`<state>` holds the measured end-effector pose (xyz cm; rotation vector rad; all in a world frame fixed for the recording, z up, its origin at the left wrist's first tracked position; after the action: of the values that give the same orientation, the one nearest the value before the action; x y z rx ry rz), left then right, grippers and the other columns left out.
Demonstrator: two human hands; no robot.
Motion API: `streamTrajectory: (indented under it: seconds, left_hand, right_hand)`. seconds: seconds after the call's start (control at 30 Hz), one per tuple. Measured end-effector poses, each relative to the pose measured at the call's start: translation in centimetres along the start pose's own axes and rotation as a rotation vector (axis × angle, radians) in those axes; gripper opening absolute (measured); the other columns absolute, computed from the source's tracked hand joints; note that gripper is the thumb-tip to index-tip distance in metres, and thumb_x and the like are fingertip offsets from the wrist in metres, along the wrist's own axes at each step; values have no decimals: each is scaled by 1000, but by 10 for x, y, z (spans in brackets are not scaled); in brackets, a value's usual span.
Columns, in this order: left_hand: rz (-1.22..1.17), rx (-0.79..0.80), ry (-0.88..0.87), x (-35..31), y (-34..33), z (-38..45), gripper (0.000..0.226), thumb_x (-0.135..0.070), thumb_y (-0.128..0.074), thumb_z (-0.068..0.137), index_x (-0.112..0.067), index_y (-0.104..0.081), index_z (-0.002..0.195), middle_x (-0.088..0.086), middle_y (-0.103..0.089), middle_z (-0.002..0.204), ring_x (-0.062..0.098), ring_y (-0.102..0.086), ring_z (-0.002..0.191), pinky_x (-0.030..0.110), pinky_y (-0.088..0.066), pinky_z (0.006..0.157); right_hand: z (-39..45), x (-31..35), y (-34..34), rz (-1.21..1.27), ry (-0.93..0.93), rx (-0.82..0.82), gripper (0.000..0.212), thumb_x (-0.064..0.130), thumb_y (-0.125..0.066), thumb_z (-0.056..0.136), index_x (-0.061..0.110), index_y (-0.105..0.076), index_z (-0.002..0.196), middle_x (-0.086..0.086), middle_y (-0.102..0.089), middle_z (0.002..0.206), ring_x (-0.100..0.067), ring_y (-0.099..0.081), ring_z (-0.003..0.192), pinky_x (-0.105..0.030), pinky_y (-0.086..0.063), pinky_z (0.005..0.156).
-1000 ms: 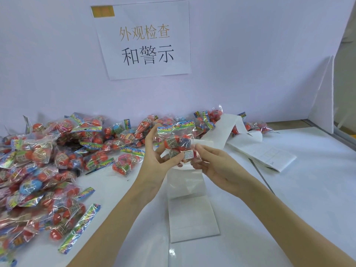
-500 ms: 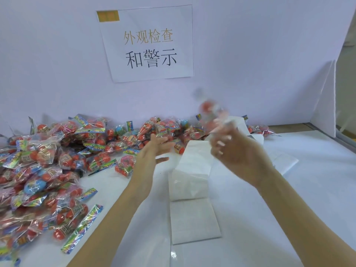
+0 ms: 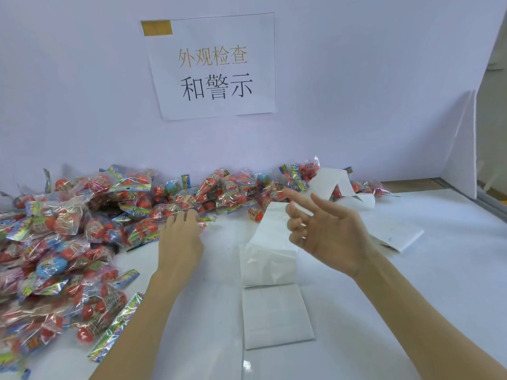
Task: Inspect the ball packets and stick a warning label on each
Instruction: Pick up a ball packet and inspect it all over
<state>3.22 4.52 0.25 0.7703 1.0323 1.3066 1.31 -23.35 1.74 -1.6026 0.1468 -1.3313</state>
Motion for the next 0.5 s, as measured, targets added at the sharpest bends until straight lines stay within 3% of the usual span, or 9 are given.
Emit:
streamTrajectory:
  seconds: [0.1,0.17,0.23,0.33,0.4,0.5]
  left_hand:
    - [-389,-114,-29,-12,11,-3,21,-1,-49,104,-6,-63,118,13,-69,110,31,-58,101,37,-42,83]
    - [-636,-120,-36,-26,20,-7,21,-4,-47,107,-10,-66,115,2,-72,96,10,-66,87,24,-51,76]
    - [-832,-85,-65,-42,26,-11,20,-4,-51,107,-14,-68,113,-8,-72,88,-4,-65,70,10,-48,63]
    - [-1080,58,-71,-58,27,-16,18,-8,-55,106,-14,-72,112,-11,-74,81,-1,-58,60,14,-47,60]
    - [-1143,131,-75,-64,26,-20,16,-13,-59,105,-15,-74,112,-12,-75,76,-1,-61,61,12,-47,58]
    - [-1215,196,-38,-69,20,-22,17,-28,-64,102,-18,-74,112,-12,-75,74,-1,-60,58,10,-44,56]
  right_hand:
    - [4,-7,5,-101,-5,-94,52,27,-76,88,7,-68,136,-4,-67,101,-17,-61,82,-26,-51,74]
    - [6,-11,7,-204,16,-188,44,25,-74,90,10,-72,131,-4,-68,100,-17,-62,82,-25,-52,72]
    - [6,-12,8,-433,102,-305,31,27,-71,96,22,-75,127,-3,-73,106,-17,-67,90,-24,-55,75]
    - [4,-12,-2,-917,237,-357,35,32,-72,98,40,-68,132,7,-73,123,-10,-68,115,-27,-57,92]
    - [6,-18,-8,-1014,224,-307,38,30,-75,96,34,-67,133,7,-74,123,-12,-68,117,-30,-56,99]
    - [7,-21,-7,-949,224,-377,23,22,-76,95,16,-74,117,-8,-77,108,-34,-73,102,-44,-59,98]
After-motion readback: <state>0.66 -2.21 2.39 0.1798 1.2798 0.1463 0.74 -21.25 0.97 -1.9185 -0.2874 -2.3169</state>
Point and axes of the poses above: each hand's wrist, its own z-axis towards the middle knuckle, its own y-axis out of the back of the hand, x = y × z, the point moved 4 cm from there along z, towards the middle knuckle
